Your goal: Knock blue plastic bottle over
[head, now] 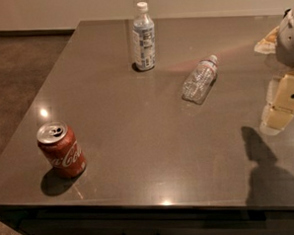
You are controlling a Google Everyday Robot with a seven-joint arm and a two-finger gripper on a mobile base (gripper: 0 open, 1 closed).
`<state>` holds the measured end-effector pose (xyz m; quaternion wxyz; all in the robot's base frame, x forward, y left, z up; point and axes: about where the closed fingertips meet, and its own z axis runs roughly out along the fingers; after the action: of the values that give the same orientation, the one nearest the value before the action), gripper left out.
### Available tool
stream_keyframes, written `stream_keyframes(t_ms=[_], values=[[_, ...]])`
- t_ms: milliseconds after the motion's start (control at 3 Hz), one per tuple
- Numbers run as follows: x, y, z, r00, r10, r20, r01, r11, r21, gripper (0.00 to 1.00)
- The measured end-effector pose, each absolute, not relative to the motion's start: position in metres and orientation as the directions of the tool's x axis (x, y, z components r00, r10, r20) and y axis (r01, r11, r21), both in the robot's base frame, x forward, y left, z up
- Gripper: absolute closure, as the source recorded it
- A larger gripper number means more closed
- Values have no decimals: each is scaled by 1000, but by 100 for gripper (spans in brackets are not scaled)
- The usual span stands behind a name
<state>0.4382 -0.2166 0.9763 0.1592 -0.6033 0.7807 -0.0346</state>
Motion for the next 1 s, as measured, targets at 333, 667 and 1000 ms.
stream_keyframes(t_ms=[333,667,1000], values=[[448,-212,976,-220,-953,-210,-929,270,-252,0],[470,-202,974,-227,-949,-218,-927,279,-252,0],[506,-191,969,-244,-933,-264,-915,312,-255,0]])
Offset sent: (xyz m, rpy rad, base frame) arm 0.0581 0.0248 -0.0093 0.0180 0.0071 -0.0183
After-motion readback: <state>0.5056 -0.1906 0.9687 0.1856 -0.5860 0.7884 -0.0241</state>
